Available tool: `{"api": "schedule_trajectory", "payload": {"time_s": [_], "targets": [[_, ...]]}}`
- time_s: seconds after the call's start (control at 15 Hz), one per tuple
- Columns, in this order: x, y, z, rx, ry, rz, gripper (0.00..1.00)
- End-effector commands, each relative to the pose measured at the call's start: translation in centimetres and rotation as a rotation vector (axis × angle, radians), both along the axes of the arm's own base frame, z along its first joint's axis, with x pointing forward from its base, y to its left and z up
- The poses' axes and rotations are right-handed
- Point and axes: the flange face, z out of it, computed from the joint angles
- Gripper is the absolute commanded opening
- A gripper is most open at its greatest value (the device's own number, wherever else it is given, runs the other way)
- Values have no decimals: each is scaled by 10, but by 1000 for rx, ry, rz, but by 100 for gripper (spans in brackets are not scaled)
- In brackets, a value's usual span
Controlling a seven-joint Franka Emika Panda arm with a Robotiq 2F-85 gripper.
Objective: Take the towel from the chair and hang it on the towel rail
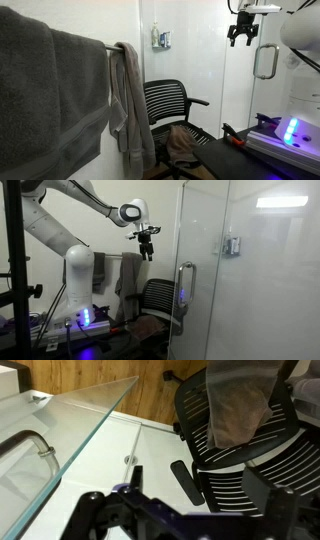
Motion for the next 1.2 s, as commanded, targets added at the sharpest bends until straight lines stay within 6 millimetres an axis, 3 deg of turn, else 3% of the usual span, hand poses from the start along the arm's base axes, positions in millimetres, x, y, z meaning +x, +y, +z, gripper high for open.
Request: {"api": "schedule_trajectory", "payload": {"time_s": [0.0, 0.13, 0.2, 0.6, 0.73, 1.13], "targets": [[0, 0, 1, 0, 1, 0, 100], [0, 0, 1, 0, 1, 0, 100], [17, 7, -19, -1, 92, 19, 100], [66, 84, -125, -36, 349, 227, 100], [81, 100, -153, -95, 376, 284, 100], [144, 88, -214, -170, 312, 191, 100]]}}
